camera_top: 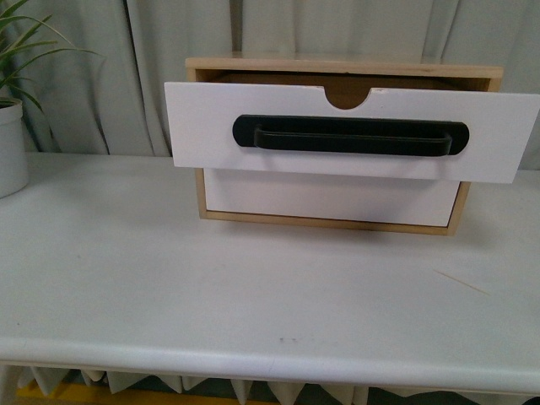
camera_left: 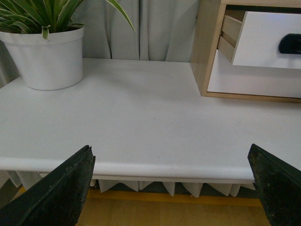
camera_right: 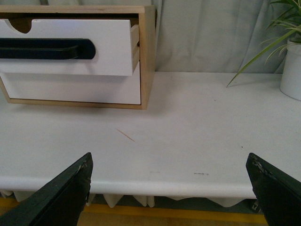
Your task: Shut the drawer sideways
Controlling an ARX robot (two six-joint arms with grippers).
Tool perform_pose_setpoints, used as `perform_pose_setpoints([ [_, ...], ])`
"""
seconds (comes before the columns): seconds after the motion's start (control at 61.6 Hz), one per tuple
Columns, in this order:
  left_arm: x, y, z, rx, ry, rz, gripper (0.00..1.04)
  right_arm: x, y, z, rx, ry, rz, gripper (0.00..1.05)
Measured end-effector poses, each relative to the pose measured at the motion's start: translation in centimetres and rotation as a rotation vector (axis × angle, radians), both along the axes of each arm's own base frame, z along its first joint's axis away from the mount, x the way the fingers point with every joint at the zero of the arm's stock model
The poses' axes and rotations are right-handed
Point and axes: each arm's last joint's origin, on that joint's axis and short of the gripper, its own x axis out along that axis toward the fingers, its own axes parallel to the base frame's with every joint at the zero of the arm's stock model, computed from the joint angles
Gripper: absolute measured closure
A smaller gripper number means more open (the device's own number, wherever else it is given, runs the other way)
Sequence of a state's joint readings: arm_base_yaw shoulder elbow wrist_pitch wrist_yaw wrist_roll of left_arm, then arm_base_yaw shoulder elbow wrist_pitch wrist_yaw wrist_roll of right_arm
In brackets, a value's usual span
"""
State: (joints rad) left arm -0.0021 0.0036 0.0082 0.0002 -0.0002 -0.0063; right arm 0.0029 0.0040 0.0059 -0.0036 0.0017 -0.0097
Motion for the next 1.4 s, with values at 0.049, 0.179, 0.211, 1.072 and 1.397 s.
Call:
perform_pose_setpoints([
  [0.049,0.0,0.0,0.0,0.000,0.000,0.000,0.06,0.0,0.0,0.0,0.000,0.000,0.000,0.09],
  [0.179,0.0,0.0,0.0,0.000,0.000,0.000,0.06,0.0,0.0,0.0,0.000,0.000,0.000,0.09],
  [0.211,0.0,0.0,0.0,0.000,0.000,0.000,0.06,0.0,0.0,0.0,0.000,0.000,0.000,0.09],
  [1.072,1.5,-2.1,2.2,-0.020,0.269,0.477,0.06,2.7,-0.2,1.8,-0.225,0.251,0.139,0.09],
  [1.397,6.6,-7.2,6.4,-0.506,0.248,0.274,0.06,7.3,1.6,3.9,-0.694,0.169,0.306,0.09],
])
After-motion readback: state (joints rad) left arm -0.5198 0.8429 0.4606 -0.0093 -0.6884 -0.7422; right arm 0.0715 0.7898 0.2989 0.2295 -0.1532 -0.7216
